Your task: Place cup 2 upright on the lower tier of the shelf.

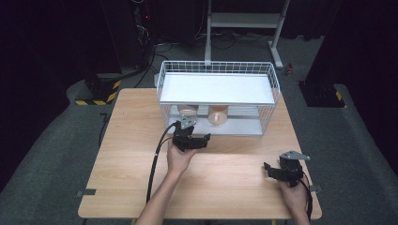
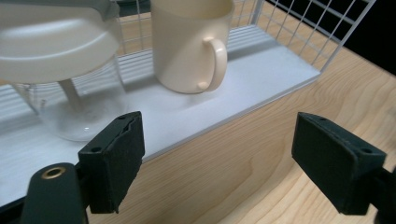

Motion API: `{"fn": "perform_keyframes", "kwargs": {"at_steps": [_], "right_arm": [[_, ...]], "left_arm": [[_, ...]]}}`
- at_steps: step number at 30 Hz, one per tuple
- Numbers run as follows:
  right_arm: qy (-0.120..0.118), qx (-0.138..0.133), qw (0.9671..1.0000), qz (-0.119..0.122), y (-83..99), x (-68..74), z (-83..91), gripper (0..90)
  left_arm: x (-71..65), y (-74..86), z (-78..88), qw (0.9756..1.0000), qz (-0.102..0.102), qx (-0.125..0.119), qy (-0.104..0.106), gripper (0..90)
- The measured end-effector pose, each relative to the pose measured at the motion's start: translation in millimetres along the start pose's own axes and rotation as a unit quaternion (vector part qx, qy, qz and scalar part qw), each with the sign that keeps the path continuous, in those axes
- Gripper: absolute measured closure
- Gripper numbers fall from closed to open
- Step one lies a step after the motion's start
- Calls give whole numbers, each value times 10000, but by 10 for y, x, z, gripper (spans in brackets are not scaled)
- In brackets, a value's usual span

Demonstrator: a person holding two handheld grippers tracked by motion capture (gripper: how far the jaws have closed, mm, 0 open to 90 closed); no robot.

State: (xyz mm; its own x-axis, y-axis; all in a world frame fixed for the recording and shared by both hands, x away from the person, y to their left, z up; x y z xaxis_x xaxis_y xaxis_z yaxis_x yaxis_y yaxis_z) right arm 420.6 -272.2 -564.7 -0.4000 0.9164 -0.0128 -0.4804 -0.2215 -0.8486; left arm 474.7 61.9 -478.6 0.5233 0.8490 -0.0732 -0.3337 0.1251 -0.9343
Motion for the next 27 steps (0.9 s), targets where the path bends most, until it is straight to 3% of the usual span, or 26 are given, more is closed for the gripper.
{"fn": "perform_keyframes", "kwargs": {"at_steps": [1,3,13,27], "right_arm": [[0,0,10000,1,0,0,0,259],[1,1,10000,0,0,0,0,259],[0,0,10000,1,0,0,0,259],[1,-5,10000,16,-1,-3,-1,259]], "left_arm": [[5,6,14,10000,-85,7,-15,177],[11,14,38,10000,-69,-7,12,177],[21,43,136,9997,177,-25,182,168],[89,52,356,9998,115,-171,75,169]]}}
Point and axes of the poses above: each handheld gripper's, and its own axes: z roughly backward along the jaws, y roughly out of its underside, x roughly to its left, the point moved 6 cm from there along -z, roughly forward along the jaws, and after that the axes turned 12 degrees about -x, right-handed, at the moved point
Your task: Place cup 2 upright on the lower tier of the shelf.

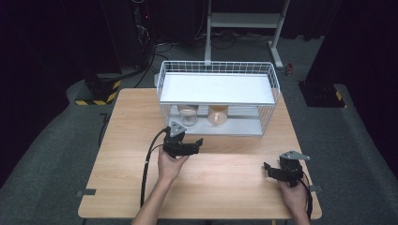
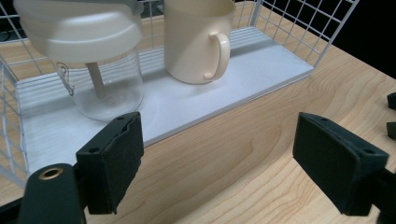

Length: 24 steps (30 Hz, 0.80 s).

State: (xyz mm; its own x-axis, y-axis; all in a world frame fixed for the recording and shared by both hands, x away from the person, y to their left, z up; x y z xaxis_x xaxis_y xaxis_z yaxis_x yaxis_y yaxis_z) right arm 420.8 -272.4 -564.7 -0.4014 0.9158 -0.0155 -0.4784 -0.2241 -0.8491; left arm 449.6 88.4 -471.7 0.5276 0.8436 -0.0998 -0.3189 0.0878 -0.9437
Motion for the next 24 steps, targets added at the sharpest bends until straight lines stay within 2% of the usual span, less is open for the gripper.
{"fn": "perform_keyframes", "kwargs": {"at_steps": [8,12,24], "right_arm": [[1,0,10000,-1,0,0,0,259],[1,0,10000,-1,0,0,0,259],[-2,2,10000,-5,0,1,1,259]], "left_arm": [[46,4,108,10000,40,-25,-33,167],[76,-5,155,10000,-14,-19,-69,167],[71,-4,276,10000,-59,-34,-52,163]]}}
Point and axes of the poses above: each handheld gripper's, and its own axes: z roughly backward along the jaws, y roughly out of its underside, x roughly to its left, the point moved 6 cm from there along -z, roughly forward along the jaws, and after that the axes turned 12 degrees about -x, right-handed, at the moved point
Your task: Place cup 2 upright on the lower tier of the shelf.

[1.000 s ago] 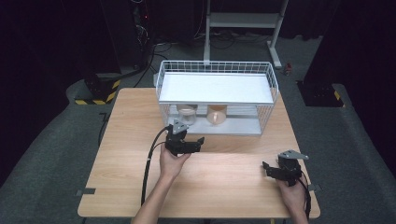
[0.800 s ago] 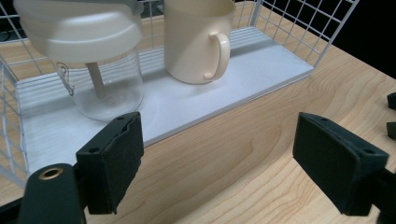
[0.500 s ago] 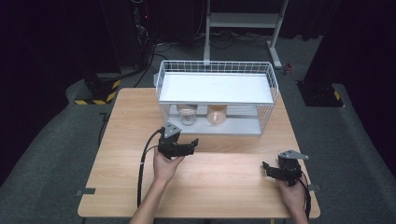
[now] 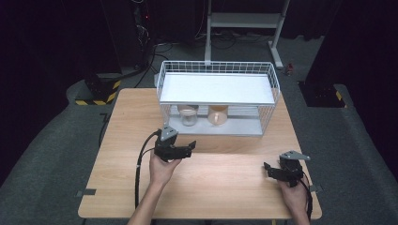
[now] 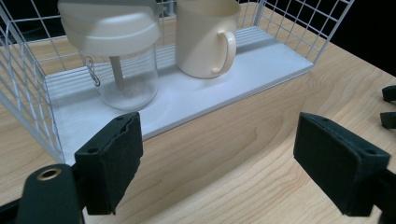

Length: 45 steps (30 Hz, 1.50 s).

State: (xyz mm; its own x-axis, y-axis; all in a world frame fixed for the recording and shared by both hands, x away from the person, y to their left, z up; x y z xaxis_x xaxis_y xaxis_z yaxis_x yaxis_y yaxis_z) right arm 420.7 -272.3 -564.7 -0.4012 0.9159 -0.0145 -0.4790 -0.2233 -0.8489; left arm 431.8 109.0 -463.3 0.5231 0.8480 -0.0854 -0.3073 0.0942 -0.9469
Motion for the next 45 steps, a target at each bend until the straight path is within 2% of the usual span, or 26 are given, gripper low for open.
{"fn": "perform_keyframes", "kwargs": {"at_steps": [16,24,27,34,45], "right_arm": [[4,3,10000,-9,1,1,0,259],[2,-1,10000,4,0,-1,0,259],[1,0,10000,3,0,0,0,259],[2,-2,10000,4,0,-1,0,259],[1,-1,10000,3,0,0,0,259]], "left_arm": [[82,50,218,9998,114,-122,-121,162],[93,85,277,9997,170,-121,-132,162],[112,90,310,9996,116,-142,-209,162],[154,138,399,9994,130,-118,-291,162],[270,295,545,9983,310,-101,-486,162]]}}
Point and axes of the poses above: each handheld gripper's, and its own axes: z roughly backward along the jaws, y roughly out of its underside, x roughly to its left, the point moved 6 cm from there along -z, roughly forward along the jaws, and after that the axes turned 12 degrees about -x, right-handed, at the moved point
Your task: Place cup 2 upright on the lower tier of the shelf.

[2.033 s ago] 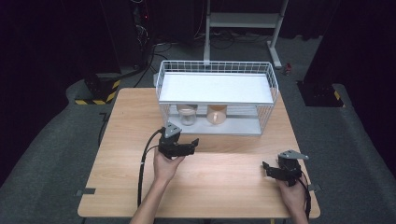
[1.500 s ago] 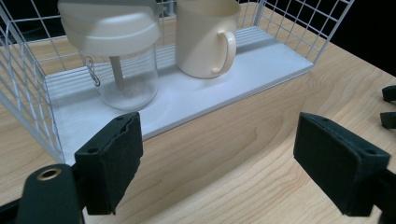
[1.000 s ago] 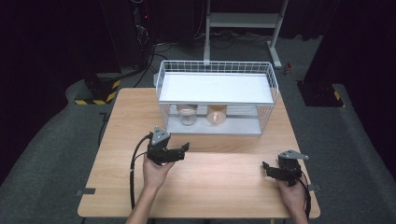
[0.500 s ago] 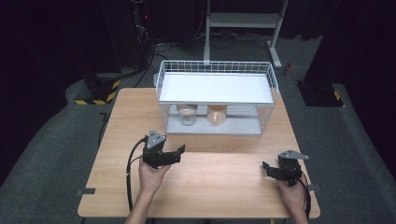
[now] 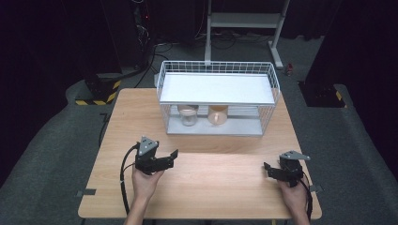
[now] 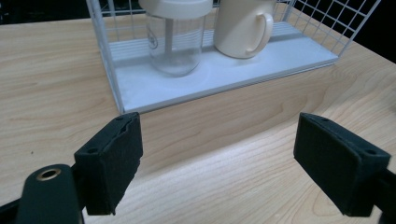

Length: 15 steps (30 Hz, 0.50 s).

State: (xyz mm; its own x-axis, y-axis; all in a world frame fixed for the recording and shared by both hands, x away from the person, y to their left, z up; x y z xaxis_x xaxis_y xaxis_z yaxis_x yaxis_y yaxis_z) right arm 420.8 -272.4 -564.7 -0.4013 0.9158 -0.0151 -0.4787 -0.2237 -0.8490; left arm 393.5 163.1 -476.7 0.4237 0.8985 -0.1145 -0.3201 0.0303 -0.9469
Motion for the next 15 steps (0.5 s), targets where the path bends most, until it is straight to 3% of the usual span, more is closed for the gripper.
{"fn": "perform_keyframes", "kwargs": {"at_steps": [15], "right_arm": [[6,2,10000,-7,0,1,0,259]], "left_arm": [[116,238,60,9996,159,153,-193,162]]}}
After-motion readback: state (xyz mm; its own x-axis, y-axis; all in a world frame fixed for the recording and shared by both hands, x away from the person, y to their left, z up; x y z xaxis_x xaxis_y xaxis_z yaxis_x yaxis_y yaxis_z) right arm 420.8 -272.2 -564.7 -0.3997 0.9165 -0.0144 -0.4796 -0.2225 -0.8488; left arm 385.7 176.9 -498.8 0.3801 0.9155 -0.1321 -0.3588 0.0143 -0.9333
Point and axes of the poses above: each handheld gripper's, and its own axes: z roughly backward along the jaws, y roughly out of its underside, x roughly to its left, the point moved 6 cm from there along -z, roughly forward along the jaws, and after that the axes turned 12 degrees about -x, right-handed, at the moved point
